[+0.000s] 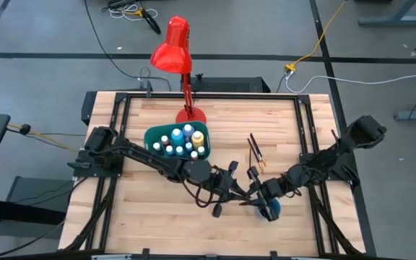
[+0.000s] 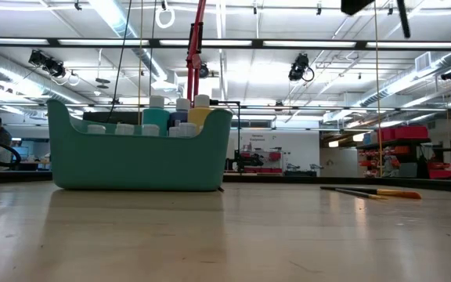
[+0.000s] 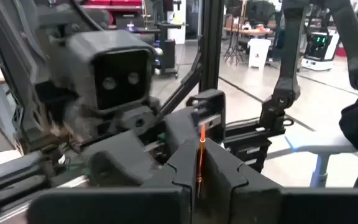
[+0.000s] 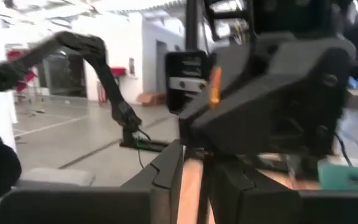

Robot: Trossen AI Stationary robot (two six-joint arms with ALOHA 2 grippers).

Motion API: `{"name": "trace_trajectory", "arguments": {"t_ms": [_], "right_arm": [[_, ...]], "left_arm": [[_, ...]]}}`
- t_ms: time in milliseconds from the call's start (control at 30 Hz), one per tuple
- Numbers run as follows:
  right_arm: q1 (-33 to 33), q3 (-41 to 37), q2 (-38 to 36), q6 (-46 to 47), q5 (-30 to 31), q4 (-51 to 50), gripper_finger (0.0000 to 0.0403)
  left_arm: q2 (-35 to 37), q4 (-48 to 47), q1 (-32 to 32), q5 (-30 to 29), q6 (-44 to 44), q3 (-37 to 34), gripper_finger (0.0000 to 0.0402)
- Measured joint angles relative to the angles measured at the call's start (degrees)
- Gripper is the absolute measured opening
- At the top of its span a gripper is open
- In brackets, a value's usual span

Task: Pick & Place Paint Supplies
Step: Put the gold paint brush into the blue cup

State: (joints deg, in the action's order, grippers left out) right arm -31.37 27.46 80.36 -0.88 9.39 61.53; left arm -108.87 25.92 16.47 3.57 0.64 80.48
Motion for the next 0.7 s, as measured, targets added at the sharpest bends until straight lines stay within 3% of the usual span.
{"name": "trace_trajectory", "arguments": {"t_ms": [367,700], "right_arm": [[0.23,0.02,-7.12,2.84,0.11,-12.70,0.0023],[0.23,0.07,-7.19,4.45,0.16,-14.00,0.0019]], "left_arm": [[-0.01,-1.79,-0.02,-0.53,-0.07,-0.03,0.0022],[-0.17,-1.89,0.07,-2.93,-0.39,-0.12,0.0021]]}}
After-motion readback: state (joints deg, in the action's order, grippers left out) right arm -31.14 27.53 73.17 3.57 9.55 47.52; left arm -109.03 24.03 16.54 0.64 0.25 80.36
